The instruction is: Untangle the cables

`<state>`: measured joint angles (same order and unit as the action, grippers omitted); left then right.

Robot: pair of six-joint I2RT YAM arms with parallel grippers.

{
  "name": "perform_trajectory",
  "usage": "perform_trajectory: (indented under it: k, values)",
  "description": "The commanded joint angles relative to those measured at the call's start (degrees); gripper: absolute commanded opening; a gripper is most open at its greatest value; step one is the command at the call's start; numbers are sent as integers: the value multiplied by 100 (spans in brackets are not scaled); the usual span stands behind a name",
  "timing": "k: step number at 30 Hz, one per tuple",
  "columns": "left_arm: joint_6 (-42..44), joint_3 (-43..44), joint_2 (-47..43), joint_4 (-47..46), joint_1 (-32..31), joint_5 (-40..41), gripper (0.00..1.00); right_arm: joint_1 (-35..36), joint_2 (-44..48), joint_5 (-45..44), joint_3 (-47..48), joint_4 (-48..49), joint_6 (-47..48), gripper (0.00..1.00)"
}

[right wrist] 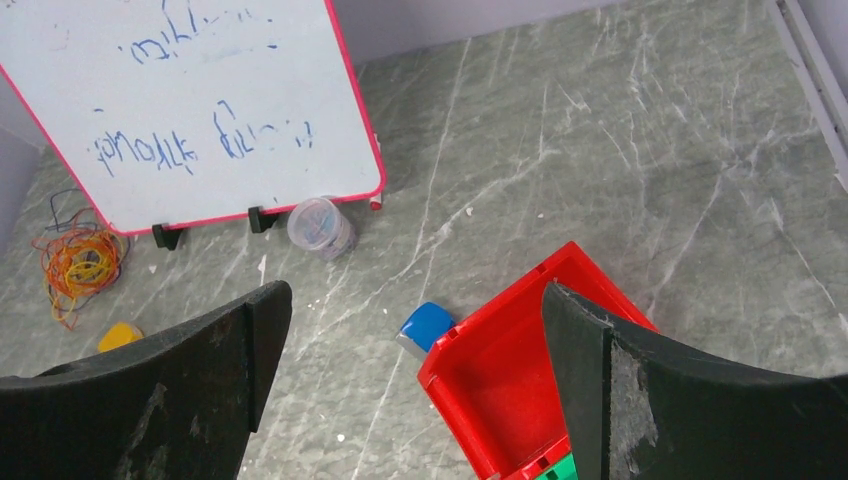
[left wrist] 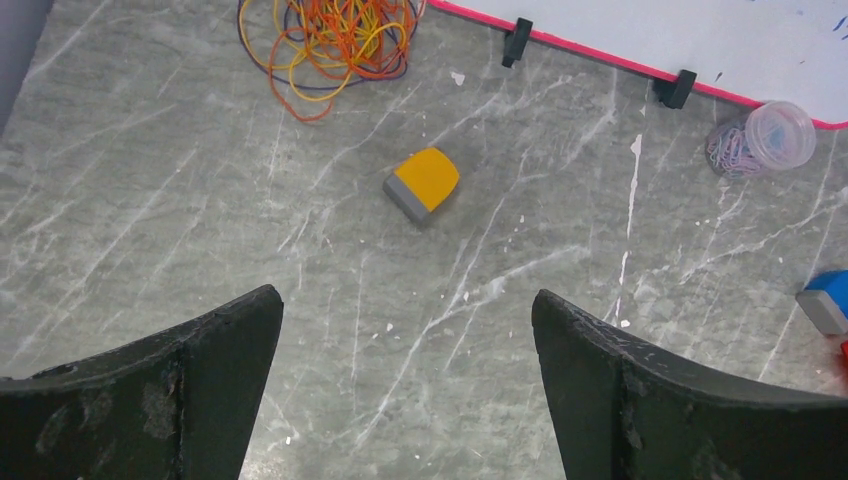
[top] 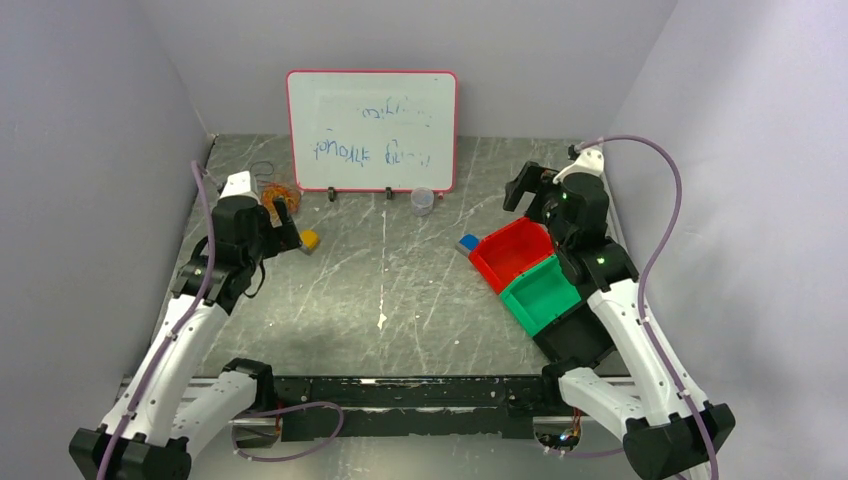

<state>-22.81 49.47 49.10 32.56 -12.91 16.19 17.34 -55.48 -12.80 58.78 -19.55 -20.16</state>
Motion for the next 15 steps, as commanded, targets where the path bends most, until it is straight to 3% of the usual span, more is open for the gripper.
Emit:
perform_trajectory:
  k: [1, 6, 11, 15]
  values:
    - [437, 413, 273, -89, 105, 58, 99, -38, 63, 99, -45, 38, 100, 100]
    - [697, 715, 797, -274, 533, -199, 99, -38, -114, 225, 5, -51, 244, 100]
    - [959, 970, 1688, -585, 1491, -1266, 99, -37, -126, 404, -104, -1, 201, 100]
    - [1145, 1264, 2488, -794, 1766, -1629, 99, -43, -168, 541, -320, 3, 193, 100]
